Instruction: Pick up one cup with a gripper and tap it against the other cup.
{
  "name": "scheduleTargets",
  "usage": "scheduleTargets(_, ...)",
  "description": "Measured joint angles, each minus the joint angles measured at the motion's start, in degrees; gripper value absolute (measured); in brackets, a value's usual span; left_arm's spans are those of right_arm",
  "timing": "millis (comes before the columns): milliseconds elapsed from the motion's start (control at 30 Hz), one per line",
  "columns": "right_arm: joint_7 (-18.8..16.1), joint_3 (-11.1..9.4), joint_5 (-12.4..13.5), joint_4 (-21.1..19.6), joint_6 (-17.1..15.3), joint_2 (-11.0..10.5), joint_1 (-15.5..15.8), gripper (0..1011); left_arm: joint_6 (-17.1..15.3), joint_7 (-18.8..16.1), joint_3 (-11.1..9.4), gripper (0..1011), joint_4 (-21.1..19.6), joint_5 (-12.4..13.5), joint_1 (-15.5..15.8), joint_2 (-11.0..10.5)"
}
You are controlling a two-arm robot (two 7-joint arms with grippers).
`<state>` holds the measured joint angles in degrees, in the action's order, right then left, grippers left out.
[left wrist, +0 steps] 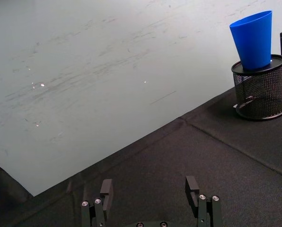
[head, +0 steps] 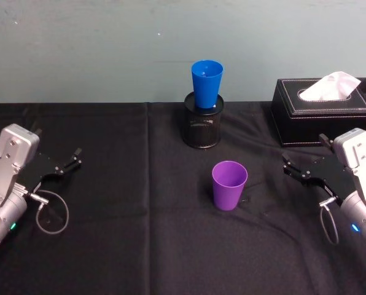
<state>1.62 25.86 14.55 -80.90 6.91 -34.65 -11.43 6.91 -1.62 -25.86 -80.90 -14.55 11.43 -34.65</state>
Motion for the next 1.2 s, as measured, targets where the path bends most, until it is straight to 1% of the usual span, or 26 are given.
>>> scheduleTargets(1200, 0.0, 0.0, 0.0, 0.0, 0.0, 0.0, 0.0, 1003, 0.0, 0.0, 0.0, 1000, 0.0, 0.0, 0.0, 0.0)
